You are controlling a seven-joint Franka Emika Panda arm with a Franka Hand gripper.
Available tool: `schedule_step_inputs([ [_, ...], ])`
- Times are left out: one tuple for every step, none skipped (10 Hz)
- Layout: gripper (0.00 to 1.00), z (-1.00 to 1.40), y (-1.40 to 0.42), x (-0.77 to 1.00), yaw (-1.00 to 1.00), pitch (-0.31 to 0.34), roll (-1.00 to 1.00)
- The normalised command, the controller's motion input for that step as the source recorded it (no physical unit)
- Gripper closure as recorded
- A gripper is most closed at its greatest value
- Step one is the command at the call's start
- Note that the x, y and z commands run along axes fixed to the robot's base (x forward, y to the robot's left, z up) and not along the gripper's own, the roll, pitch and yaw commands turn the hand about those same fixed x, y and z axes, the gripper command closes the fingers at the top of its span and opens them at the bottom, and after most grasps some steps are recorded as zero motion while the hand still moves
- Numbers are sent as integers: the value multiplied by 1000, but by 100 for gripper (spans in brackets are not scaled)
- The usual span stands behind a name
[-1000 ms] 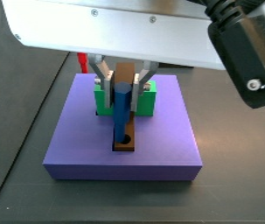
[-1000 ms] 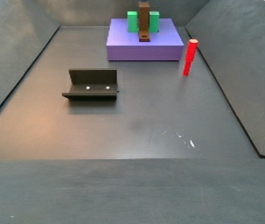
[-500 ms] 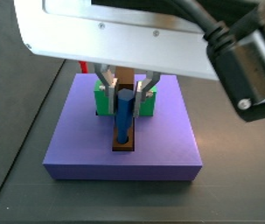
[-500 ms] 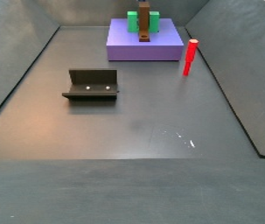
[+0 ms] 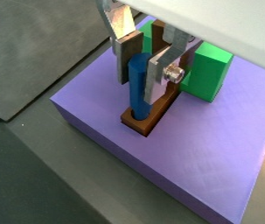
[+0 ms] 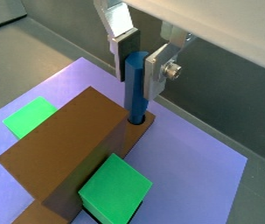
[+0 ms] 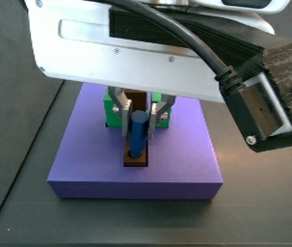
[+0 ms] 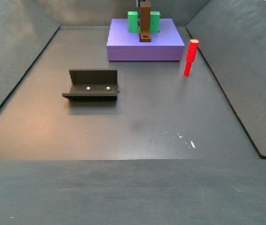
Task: Pick up the blue object. Move up. Place the blue object on the fixture. Regrasp the blue object. Move to above the board. Insert the blue object.
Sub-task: Insert the blue object.
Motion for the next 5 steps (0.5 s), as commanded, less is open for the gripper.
schedule_step_inputs([
  [100, -349, 0, 157, 0, 0, 0],
  [100, -123, 0, 417, 0, 67, 70],
  [100, -214, 0, 226, 0, 10, 79],
  [100, -237, 0, 0, 0, 0, 43],
  [100, 0, 0, 0, 0, 0, 0],
])
